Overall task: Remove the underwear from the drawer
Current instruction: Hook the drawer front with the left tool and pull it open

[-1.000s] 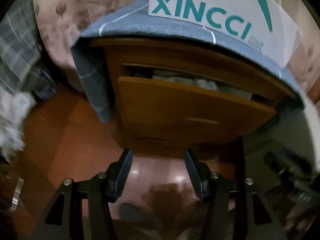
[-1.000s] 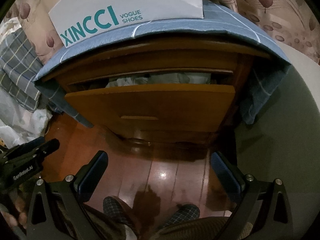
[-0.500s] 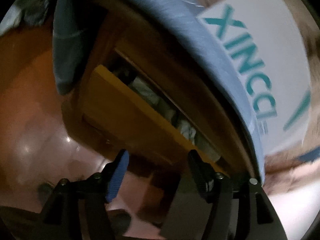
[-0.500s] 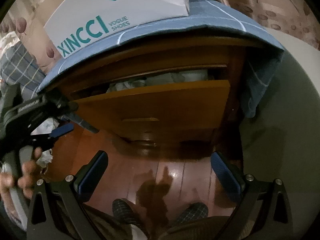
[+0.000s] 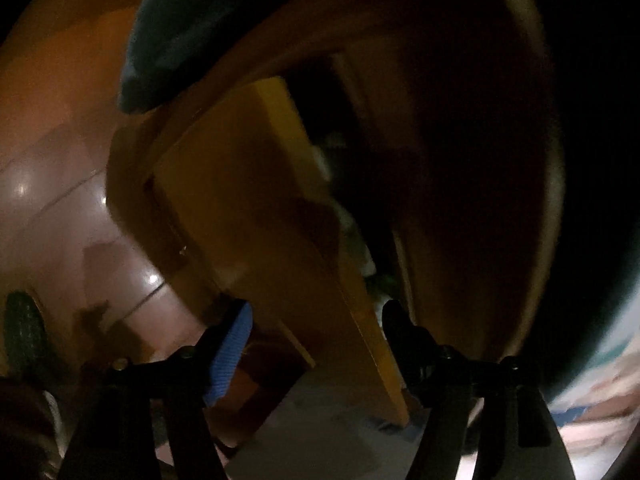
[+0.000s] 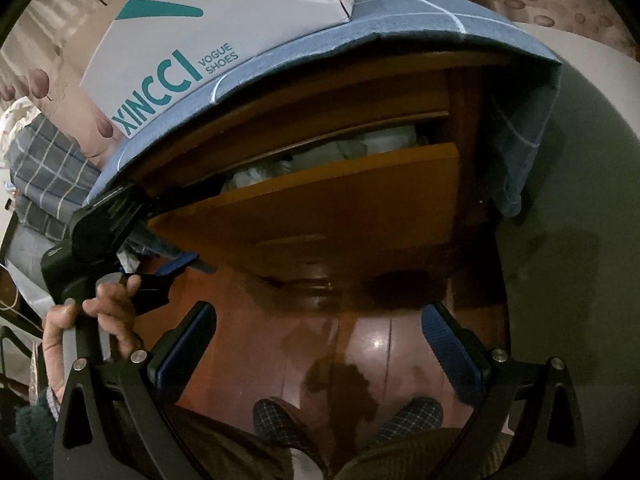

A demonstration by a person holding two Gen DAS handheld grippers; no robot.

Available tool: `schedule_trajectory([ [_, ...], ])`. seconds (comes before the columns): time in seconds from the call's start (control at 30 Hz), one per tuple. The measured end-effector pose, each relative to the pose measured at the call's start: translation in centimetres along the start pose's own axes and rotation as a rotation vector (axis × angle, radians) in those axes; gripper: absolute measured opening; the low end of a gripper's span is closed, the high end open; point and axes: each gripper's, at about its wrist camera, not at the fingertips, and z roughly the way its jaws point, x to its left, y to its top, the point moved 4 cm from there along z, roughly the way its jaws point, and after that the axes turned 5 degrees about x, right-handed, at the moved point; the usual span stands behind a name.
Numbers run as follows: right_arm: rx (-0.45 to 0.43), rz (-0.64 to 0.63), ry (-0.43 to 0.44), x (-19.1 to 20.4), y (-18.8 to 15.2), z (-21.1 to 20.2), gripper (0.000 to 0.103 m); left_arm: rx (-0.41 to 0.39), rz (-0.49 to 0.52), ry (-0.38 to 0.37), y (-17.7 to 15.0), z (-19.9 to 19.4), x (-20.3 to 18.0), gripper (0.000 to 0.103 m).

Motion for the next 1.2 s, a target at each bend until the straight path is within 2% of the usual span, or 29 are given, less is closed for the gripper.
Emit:
schedule_trajectory([
  [0.03, -0.002, 0.004, 0.002, 0.0, 0.0, 0.0, 0.102, 0.004, -0.022, -0.016, 0.0, 0.5, 0.5, 0.070],
  [0.1, -0.006, 0.007, 0.005, 0.0, 0.1, 0.0, 0.102, -0.004, -0.040, -0.026, -0.1, 0.8, 1.4, 0.082],
  [0.27, -0.015, 0.033, 0.010, -0.4, 0.1, -0.2, 0.102, 0.005, -0.095, -0.057, -0.1, 2.0, 3.2, 0.094],
  [0.53, -0.017, 0.062, 0.015, -0.9, 0.2, -0.1, 0.102, 0.001, -0.197, -0.041, 1.7, 4.4, 5.2, 0.099],
  [0.57, -0.016, 0.063, 0.014, -0.9, 0.3, -0.1, 0.102, 0.002, -0.200, -0.033, 1.9, 5.0, 5.6, 0.103],
  [0.73, -0.009, 0.067, 0.013, -1.0, 0.3, 0.1, 0.102, 0.004, -0.137, -0.035, 2.2, 5.1, 5.6, 0.103],
  [0.93, -0.012, 0.064, -0.001, -1.0, 0.3, 0.0, 0.102, -0.012, -0.043, 0.086, 1.8, 4.8, 5.8, 0.103],
  [1.2, -0.015, 0.057, -0.027, -0.9, 0.4, 0.0, 0.102, 0.023, 0.052, 0.204, 0.5, 3.7, 7.6, 0.103],
])
